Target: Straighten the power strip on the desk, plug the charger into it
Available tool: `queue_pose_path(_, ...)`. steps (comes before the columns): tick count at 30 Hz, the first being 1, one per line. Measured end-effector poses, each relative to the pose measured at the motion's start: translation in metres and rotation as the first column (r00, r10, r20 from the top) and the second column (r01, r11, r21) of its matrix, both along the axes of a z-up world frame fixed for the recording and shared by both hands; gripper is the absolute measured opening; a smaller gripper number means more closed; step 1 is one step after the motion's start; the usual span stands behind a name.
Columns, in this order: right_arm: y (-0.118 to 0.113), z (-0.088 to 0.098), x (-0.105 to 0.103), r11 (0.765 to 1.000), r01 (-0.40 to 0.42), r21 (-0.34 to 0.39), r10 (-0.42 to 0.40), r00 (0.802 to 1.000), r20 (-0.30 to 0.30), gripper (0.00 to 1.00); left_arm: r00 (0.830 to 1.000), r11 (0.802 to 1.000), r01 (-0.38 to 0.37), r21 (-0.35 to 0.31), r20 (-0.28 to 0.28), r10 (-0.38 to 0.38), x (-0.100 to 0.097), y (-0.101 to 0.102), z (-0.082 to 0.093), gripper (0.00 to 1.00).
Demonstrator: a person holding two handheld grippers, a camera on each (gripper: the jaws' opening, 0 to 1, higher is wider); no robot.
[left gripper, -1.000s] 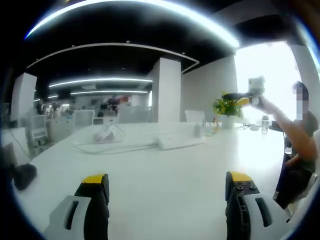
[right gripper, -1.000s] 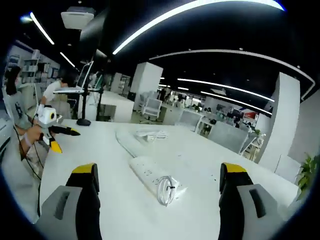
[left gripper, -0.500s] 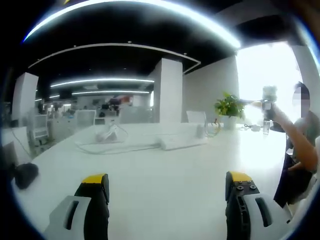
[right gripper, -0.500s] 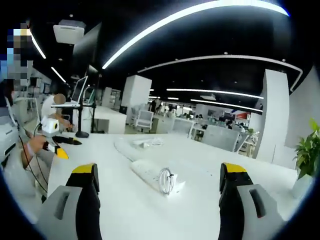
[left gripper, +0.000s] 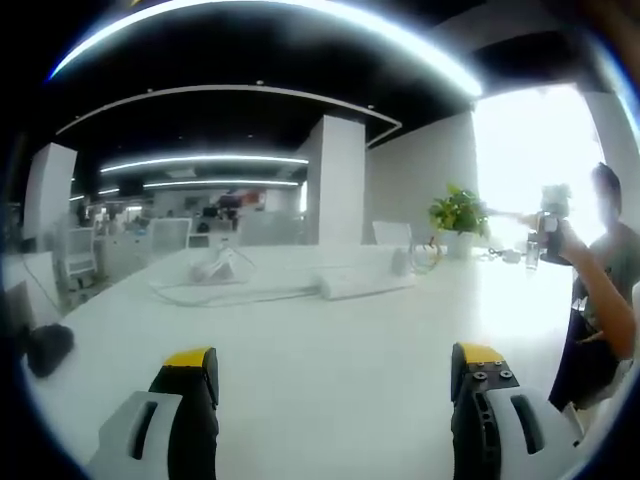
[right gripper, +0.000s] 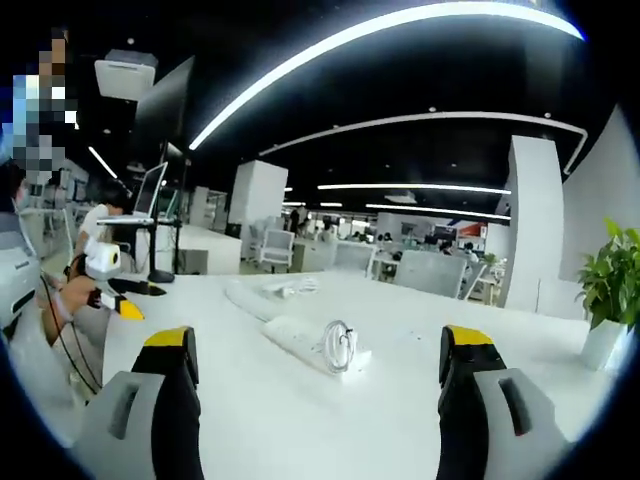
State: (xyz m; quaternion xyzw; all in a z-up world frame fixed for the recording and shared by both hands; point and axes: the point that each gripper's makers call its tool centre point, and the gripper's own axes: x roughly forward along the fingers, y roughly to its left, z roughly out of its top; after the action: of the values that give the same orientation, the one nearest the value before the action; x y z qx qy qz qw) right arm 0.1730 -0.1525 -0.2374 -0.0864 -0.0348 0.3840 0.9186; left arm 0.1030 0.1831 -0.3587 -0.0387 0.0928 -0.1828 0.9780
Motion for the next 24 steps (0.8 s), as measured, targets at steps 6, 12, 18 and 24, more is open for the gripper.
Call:
queue_pose_path(6, -0.003, -0.014, -0.004, 1.0, 0.021, 0.021, -0.02, 1.0, -0.018, 1.0, 1.0, 1.0, -0.003, 0.0, 0.003, 0.003, 0.001, 0.002, 0.001, 0.99)
queue_pose_path(12, -0.012, -0.027, -0.004, 0.998, 0.055, 0.04, -0.053, 0.998, -0.036, 1.0, 1.0, 1.0, -0.009, -0.001, 0.005, 0.009, 0.002, 0.004, 0.002, 0.99)
queue_pose_path(18, -0.018, -0.041, -0.006, 0.996, 0.076, 0.056, -0.073, 0.996, -0.057, 1.0, 1.0, 1.0, -0.012, -0.001, 0.006, 0.012, 0.002, 0.004, 0.002, 0.99)
queue_pose_path(24, -0.022, -0.059, -0.007, 0.994, 0.094, 0.054, -0.089, 0.992, -0.089, 1.0, 1.0, 1.0, -0.02, 0.001, 0.005, 0.02, 0.003, 0.007, 0.001, 0.99)
